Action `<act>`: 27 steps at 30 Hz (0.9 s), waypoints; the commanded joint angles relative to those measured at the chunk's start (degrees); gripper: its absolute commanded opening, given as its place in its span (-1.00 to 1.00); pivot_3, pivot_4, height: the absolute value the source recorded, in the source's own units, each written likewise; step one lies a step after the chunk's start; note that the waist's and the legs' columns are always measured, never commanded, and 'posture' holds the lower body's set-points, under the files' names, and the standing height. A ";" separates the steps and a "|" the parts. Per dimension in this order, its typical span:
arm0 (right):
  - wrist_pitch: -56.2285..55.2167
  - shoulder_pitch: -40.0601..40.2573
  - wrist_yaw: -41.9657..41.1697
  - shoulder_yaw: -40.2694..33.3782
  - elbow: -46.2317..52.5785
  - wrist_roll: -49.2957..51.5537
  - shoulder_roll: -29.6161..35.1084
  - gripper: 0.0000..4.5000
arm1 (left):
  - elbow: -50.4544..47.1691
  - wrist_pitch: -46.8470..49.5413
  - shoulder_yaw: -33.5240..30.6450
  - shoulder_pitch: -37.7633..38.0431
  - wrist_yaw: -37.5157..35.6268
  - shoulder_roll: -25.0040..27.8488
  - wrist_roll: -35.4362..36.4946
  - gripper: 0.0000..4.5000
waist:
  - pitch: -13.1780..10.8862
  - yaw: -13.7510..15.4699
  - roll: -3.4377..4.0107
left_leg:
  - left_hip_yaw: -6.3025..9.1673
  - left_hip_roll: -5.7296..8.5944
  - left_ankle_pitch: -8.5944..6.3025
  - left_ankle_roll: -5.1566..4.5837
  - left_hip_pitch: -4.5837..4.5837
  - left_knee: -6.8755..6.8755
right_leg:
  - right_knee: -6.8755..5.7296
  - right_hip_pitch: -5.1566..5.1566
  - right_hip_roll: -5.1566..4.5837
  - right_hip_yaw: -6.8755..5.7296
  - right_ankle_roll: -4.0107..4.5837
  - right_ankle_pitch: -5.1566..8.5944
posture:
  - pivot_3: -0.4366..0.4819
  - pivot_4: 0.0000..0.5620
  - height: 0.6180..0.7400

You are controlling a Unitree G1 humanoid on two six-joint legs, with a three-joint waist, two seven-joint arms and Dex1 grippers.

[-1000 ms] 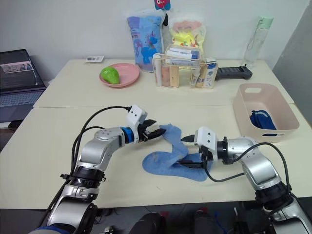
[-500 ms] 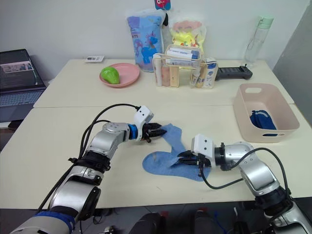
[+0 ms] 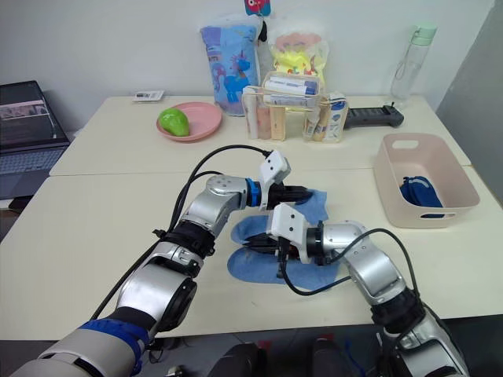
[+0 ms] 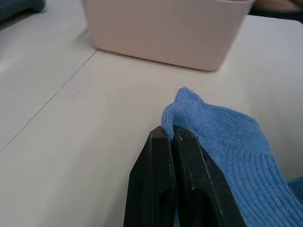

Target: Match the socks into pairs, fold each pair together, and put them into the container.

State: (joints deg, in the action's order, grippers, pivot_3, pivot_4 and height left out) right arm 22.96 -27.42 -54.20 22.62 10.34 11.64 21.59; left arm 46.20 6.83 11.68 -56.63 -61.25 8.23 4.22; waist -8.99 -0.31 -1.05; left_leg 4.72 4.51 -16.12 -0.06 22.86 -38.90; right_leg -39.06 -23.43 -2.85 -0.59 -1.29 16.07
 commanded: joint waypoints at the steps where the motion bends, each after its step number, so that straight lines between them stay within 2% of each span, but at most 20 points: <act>1: -1.01 -0.48 0.47 -0.46 -1.15 -0.82 0.01 -0.81 | 0.46 -5.16 1.65 0.05 -0.28 -0.09 -2.28 -1.00 | 0.00 0.00 0.00 | -0.01 0.00 0.00 0.00 0.00 0.00 | 0.00 0.00 0.00 0.00 0.00 0.00 | -0.05 -0.47 1.00; 3: -0.21 -0.07 0.44 -1.66 -0.50 -0.06 0.48 -0.57 | 0.79 -6.51 0.96 0.07 1.13 0.19 -2.51 -0.80 | 0.00 0.01 0.00 | 0.00 0.01 0.00 0.00 0.01 -0.01 | 0.00 -0.01 0.00 0.02 0.00 0.00 | -0.05 -0.47 1.00; 6: 3.38 1.31 -0.12 -4.70 3.95 3.06 2.61 -0.10 | -0.63 -6.15 -1.96 0.03 2.16 2.29 -0.78 -0.45 | 0.00 0.02 0.00 | 0.00 0.00 0.00 0.00 0.02 -0.01 | 0.00 -0.02 0.00 0.01 0.00 0.00 | -0.05 -0.47 1.00; 10: 7.36 3.17 -1.03 -8.82 9.32 7.31 6.50 -0.09 | -6.56 -4.58 -4.70 2.04 -0.40 6.96 1.80 0.09 | 0.00 -0.10 0.00 | -0.01 -0.01 0.00 -0.01 0.04 -0.01 | -0.03 -0.08 0.00 0.04 0.00 0.00 | -0.05 -0.47 1.00; 12: 5.27 3.95 -1.38 -10.24 9.41 5.62 9.93 -0.09 | -11.59 -3.52 -5.26 4.51 -1.94 10.23 2.47 0.35 | 0.00 -0.18 0.01 | 0.00 -0.02 0.00 0.00 0.03 0.03 | -0.02 -0.08 0.01 0.04 0.00 0.00 | -0.05 -0.47 1.00; 15: -3.83 4.42 -2.24 -9.44 4.02 -1.55 16.31 -0.09 | -22.73 -0.36 -5.04 10.63 -5.68 15.18 4.50 0.76 | 0.00 -0.13 0.01 | -0.01 -0.01 0.00 -0.01 0.02 0.03 | 0.00 -0.05 0.01 0.05 0.00 0.00 | -0.05 -0.47 1.00; 17: -11.75 4.17 -2.24 -8.25 -2.22 -6.76 19.59 -0.09 | -32.36 1.68 -4.42 16.49 -8.91 18.97 6.20 0.76 | 0.01 -0.16 0.02 | -0.01 -0.01 0.00 -0.01 0.01 0.02 | 0.01 -0.03 0.01 0.04 0.00 0.00 | -0.05 -0.47 1.00; 20: -19.52 2.56 -2.31 -7.24 -10.08 -10.15 20.21 -0.09 | -42.86 1.79 -3.68 24.15 -11.82 23.66 7.40 0.76 | -0.01 -0.10 0.03 | -0.05 -0.03 0.00 -0.01 0.01 0.04 | 0.02 -0.04 0.01 0.08 0.00 0.00 | -0.05 -0.47 1.00; 24: -27.17 0.70 -5.00 -5.69 -17.87 -12.50 20.11 -0.09 | -50.86 -0.69 -3.35 30.89 -14.02 28.28 7.85 0.76 | -0.01 -0.05 0.04 | -0.06 -0.06 0.00 -0.01 -0.05 0.04 | 0.01 0.02 0.01 0.07 0.02 0.00 | -0.05 -0.47 1.00; 27: -30.83 -1.51 -6.18 -5.06 -22.00 -13.71 19.30 -0.09 | -53.48 -3.31 -2.20 33.48 -13.65 29.57 6.52 0.76 | -0.01 0.03 0.06 | -0.08 -0.06 -0.01 -0.01 -0.07 0.03 | 0.03 0.06 0.01 0.09 0.02 0.00 | -0.05 -0.47 1.00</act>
State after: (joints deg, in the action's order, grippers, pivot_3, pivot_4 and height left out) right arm -5.39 -27.32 -59.61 17.47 -10.92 -1.39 41.22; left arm -4.49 5.48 8.79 -23.35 -74.88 37.13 10.84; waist -9.00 -0.28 -0.99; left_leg 4.67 4.45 -16.13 -0.07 22.79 -38.86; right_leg -39.02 -23.34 -2.83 -0.53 -1.27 16.07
